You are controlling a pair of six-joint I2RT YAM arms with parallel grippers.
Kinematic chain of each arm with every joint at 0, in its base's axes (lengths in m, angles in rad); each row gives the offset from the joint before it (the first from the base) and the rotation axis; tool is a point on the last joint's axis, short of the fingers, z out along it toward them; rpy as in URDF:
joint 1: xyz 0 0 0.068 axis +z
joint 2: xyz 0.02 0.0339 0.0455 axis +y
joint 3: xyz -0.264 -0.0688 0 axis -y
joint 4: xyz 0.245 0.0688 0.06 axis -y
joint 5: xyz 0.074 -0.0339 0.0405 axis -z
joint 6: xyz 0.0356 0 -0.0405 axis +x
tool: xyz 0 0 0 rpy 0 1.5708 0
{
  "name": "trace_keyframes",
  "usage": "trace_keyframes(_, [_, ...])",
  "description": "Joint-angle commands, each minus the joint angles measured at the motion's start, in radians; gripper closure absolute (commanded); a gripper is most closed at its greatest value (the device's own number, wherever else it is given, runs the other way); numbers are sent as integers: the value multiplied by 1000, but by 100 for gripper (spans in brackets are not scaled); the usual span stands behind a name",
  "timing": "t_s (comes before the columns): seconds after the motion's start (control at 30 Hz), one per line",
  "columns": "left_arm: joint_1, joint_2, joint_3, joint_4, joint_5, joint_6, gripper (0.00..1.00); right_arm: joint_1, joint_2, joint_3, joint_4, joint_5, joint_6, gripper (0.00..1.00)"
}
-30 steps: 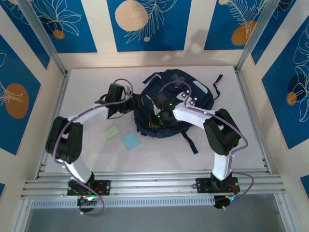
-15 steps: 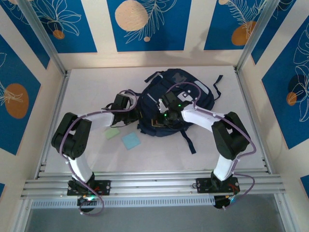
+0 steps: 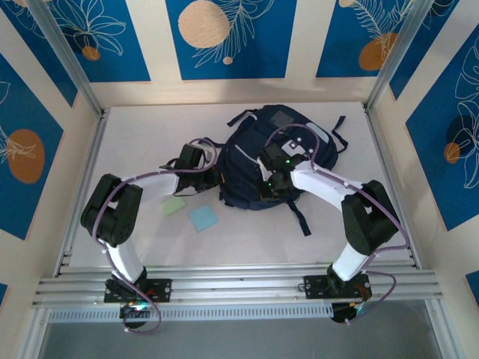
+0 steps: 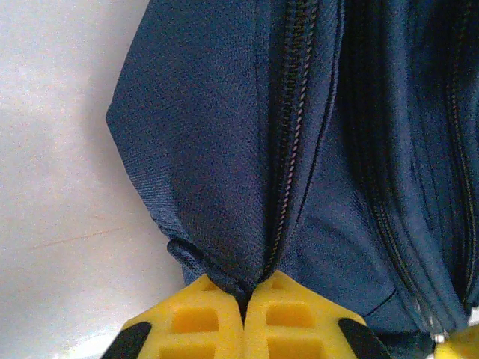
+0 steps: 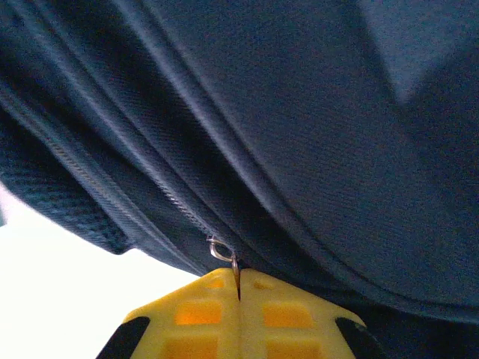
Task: Pack the student bag
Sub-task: Zip the student bag at the center of the table.
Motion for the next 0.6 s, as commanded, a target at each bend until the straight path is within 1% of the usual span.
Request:
trace_keyframes(0.0, [46, -10, 28, -13, -116, 47, 100, -112, -22, -6, -216, 263, -79, 100])
trace_keyframes(0.07, [51, -15, 32, -23, -118, 54, 100, -147, -15, 18, -223, 264, -103, 100])
trace_keyframes(0.13, [54, -17, 36, -35, -115, 63, 100, -163, -20, 38, -225, 196, -122, 100])
trace_keyframes(0.2, [55, -18, 40, -44, -115, 71, 100, -160, -31, 50, -216, 68, -135, 100])
trace_keyframes(0.27, [55, -21, 40, -47, -110, 72, 100, -151, -34, 55, -197, -121, -116, 100])
trace_keyframes(0.33, [56, -20, 39, -47, -114, 73, 100, -134, -31, 52, -184, -244, -103, 100])
trace_keyframes(0.37, [56, -23, 38, -44, -116, 70, 100, -119, -27, 50, -189, -263, -93, 100])
trace_keyframes(0.43, [55, -24, 37, -40, -126, 68, 100, -101, -15, 47, -217, -261, -72, 100])
trace_keyframes(0.57, [57, -27, 38, -26, -141, 58, 100, -108, 20, 6, -281, -302, -20, 100])
